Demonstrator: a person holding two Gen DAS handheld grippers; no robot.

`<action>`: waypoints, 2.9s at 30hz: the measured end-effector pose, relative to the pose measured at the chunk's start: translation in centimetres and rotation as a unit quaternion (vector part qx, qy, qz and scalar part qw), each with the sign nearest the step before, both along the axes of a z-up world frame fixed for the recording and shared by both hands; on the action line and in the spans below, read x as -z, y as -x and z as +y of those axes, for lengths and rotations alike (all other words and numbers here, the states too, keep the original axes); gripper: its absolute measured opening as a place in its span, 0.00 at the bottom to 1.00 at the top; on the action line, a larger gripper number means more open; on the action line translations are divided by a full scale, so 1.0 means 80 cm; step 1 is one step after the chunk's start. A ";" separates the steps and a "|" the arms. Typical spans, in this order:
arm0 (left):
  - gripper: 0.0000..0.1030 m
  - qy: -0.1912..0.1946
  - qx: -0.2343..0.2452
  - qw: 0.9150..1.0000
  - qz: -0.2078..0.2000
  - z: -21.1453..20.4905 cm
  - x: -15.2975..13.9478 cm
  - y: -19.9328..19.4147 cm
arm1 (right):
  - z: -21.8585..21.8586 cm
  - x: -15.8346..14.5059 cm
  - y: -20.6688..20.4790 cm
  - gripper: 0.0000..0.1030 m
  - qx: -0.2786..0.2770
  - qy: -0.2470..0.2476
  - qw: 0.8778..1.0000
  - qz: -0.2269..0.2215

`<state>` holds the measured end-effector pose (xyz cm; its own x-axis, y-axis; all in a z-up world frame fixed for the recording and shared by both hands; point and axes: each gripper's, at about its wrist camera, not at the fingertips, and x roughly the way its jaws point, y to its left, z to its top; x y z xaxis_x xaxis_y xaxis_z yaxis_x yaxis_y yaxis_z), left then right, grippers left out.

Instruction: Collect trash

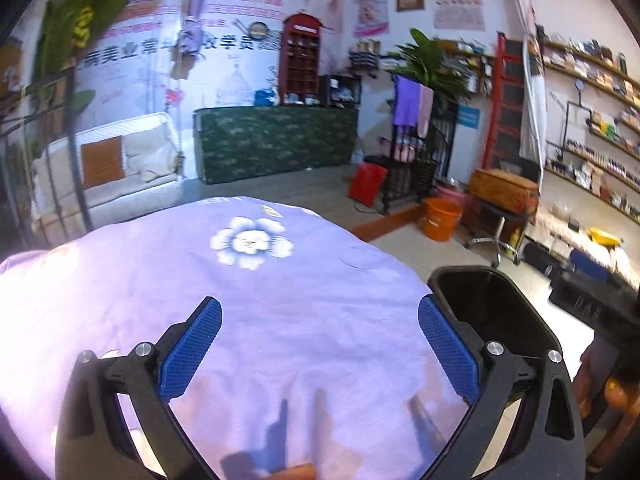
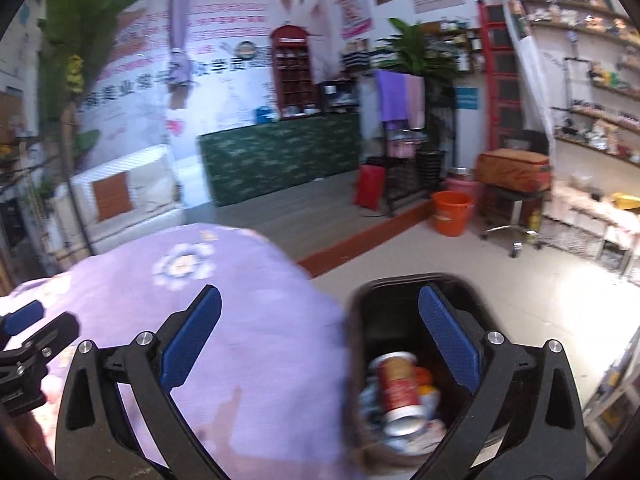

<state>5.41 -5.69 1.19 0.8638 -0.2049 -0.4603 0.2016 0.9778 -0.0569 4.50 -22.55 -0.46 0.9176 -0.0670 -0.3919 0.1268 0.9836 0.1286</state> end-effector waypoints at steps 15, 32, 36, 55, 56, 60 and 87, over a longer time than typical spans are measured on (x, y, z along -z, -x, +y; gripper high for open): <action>0.94 0.031 -0.058 0.997 -0.039 0.061 -0.014 0.054 | 0.074 -0.013 0.060 0.95 -0.047 0.014 0.999 -0.020; 0.94 0.031 -0.069 0.996 -0.053 0.070 -0.013 0.066 | 0.062 -0.018 0.062 0.95 -0.050 0.009 0.999 -0.014; 0.94 0.034 -0.073 0.995 -0.051 0.071 -0.013 0.067 | 0.058 -0.019 0.060 0.95 -0.053 0.003 0.999 -0.011; 0.94 0.038 -0.081 0.995 -0.049 0.075 -0.015 0.068 | 0.053 -0.018 0.052 0.95 -0.058 0.004 0.998 -0.005; 0.94 0.038 -0.081 0.995 -0.049 0.075 -0.015 0.068 | 0.053 -0.018 0.052 0.95 -0.058 0.004 0.998 -0.005; 0.94 0.038 -0.080 0.995 -0.048 0.075 -0.015 0.067 | 0.052 -0.017 0.051 0.95 -0.058 0.004 0.998 -0.004; 0.94 0.041 -0.079 0.995 -0.047 0.074 -0.016 0.068 | 0.049 -0.014 0.048 0.95 -0.059 0.003 0.998 -0.001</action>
